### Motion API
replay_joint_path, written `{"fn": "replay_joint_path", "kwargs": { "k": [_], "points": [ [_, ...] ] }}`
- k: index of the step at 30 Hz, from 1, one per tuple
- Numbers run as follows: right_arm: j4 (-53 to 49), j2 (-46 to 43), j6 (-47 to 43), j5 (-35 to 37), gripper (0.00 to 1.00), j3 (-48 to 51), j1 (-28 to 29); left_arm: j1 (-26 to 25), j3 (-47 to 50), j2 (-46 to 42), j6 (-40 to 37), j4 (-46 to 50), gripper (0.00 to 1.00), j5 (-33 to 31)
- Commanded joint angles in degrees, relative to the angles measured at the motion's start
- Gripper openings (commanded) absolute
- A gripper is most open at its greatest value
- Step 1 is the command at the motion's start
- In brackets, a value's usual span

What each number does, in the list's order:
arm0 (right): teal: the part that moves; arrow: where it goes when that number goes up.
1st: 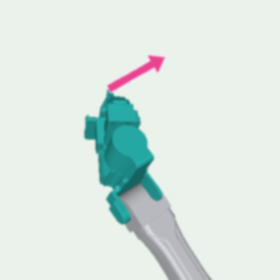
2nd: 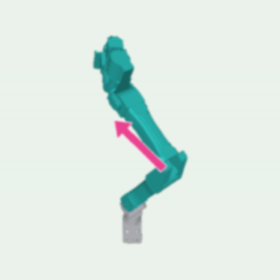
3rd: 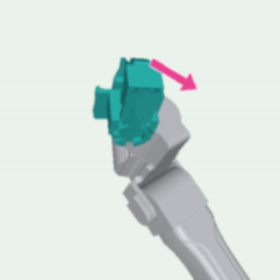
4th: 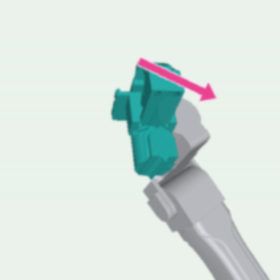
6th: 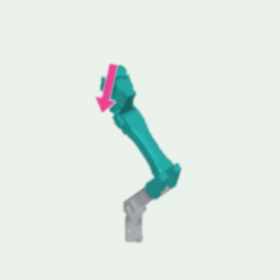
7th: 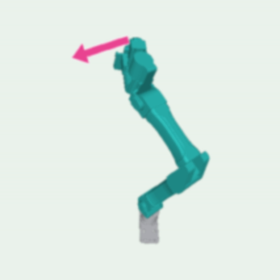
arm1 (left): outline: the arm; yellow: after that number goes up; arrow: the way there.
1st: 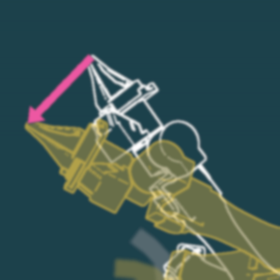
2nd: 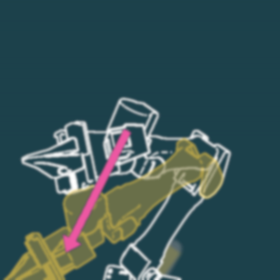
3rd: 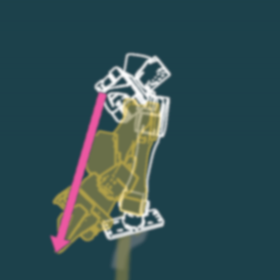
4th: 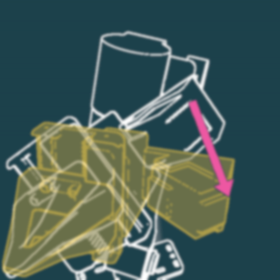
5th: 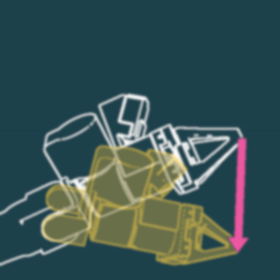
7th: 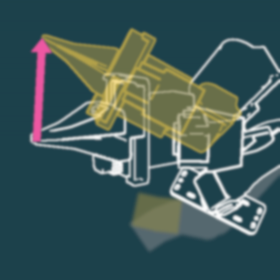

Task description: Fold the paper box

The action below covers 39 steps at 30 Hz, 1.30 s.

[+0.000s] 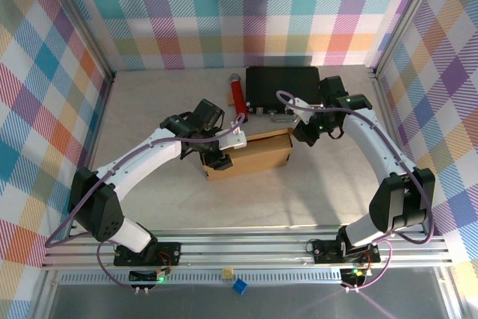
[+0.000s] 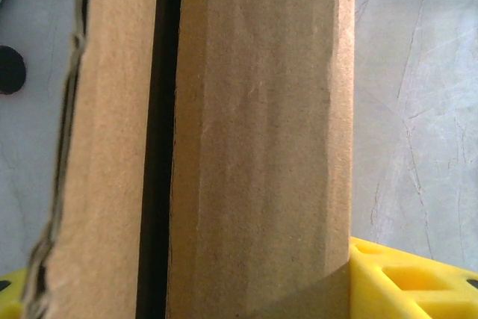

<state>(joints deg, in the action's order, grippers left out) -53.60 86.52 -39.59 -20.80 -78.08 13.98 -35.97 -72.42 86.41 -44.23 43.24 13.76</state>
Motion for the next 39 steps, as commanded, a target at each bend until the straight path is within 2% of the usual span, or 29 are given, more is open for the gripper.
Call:
{"fn": "replay_joint_path", "kwargs": {
  "k": [1,11,39],
  "points": [
    [-0.65,0.18,1.72,-2.03,0.00,-2.23,0.48,0.02,-0.52,-1.41,1.07,-0.87,0.65,-0.82],
    [-2.51,0.41,8.08,-3.44,0.00,-4.40,2.01,0.02,-1.76,-0.98,3.71,-1.45,0.69,-1.36],
    [-8.35,3.76,28.27,-3.66,0.00,-9.34,2.98,0.02,-3.65,0.76,6.26,-0.35,0.71,-1.53]
  ]
}}
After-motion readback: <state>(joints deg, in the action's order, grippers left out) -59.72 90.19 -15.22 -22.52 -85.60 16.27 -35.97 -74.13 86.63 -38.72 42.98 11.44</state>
